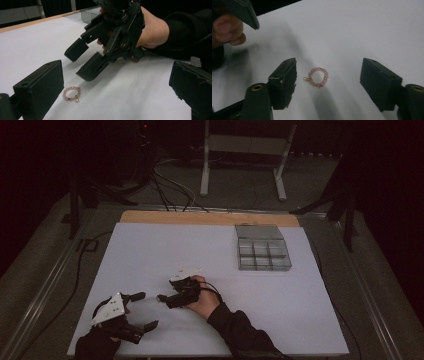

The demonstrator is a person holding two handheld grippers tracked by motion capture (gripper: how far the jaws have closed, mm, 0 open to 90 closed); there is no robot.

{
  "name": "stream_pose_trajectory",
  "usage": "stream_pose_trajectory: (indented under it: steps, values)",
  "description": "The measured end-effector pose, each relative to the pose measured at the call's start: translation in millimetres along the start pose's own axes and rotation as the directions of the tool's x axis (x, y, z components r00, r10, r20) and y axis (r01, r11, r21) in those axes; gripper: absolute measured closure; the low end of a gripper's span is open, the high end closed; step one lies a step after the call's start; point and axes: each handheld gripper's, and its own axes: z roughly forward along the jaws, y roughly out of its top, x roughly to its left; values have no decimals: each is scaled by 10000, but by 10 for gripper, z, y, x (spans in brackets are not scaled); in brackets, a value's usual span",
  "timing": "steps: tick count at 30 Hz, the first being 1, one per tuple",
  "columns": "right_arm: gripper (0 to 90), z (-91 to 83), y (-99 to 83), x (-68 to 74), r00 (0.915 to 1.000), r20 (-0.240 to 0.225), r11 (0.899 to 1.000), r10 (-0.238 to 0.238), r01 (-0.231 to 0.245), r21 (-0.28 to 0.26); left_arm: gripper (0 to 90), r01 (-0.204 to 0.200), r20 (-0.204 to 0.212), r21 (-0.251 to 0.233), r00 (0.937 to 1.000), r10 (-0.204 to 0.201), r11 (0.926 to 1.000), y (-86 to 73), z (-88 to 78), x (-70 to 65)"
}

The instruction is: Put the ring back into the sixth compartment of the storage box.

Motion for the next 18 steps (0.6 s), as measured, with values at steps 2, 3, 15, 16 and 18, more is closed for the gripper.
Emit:
stream_pose_trajectory:
  steps: [2, 3, 15, 16, 18]
  values:
    - [323, 14, 3, 3, 10000, 21, 10000, -14, 14, 35, 5, -10, -22, 31, 10000, 11, 10000, -2, 0, 2]
    - [356, 40, 9, 11, 10000, 13, 9999, 51, -52, 153, 5, -20, -22, 39, 10000, 20, 10000, -3, 1, 2]
    - [548, 182, 61, 34, 9993, 371, 9969, 6, -36, 792, 5, -25, 10, 43, 10000, 25, 10000, -4, 5, 1]
    - [548, 182, 61, 34, 9993, 371, 9969, 6, -36, 792, 5, -21, 19, 30, 10000, 21, 10000, -3, 5, 1]
    - [589, 220, 71, 41, 9989, 458, 9962, -40, 0, 869, 5, -8, 28, 45, 10000, 8, 10000, -5, 6, 3]
